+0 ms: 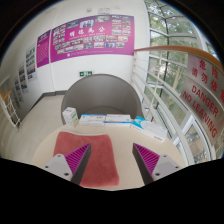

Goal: Fold towel

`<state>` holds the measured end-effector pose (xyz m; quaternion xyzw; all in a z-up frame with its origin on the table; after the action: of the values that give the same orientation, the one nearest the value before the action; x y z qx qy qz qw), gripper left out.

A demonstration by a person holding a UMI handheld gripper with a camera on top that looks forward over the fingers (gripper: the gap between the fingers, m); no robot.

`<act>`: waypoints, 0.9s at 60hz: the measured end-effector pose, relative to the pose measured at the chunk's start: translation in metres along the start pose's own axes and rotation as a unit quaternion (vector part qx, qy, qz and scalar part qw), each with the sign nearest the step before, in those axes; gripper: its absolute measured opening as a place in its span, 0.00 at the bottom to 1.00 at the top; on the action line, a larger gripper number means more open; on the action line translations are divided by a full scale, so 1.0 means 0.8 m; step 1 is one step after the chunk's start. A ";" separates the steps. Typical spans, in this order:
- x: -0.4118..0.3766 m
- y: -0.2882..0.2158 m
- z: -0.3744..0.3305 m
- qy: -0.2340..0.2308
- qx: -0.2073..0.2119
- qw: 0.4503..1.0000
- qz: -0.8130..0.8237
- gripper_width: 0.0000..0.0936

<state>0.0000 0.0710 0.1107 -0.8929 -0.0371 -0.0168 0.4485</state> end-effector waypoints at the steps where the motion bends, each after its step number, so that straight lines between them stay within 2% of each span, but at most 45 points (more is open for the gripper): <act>1: 0.005 -0.002 -0.005 0.005 0.004 1.000 -0.002 0.93; 3: 0.010 -0.006 -0.017 0.009 0.011 1.000 -0.005 0.90; 17: -0.005 0.002 -0.133 0.020 0.013 0.999 -0.022 0.91; 38: -0.084 0.060 -0.390 0.049 0.034 0.998 -0.011 0.91; 54: -0.112 0.093 -0.509 0.058 0.047 0.997 -0.021 0.92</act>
<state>-0.0823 -0.3044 0.2888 -0.8673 -0.0302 -0.0761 0.4909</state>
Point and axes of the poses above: the point between the fingertips, and its own axes, seen from behind it with the camera up: x to the right, y down, z forward, the way the camera looks, the point moved 7 cm from there along -z, backward, against the way the camera looks, and after that the axes turned 4 degrees about y, right-handed, at the moved point
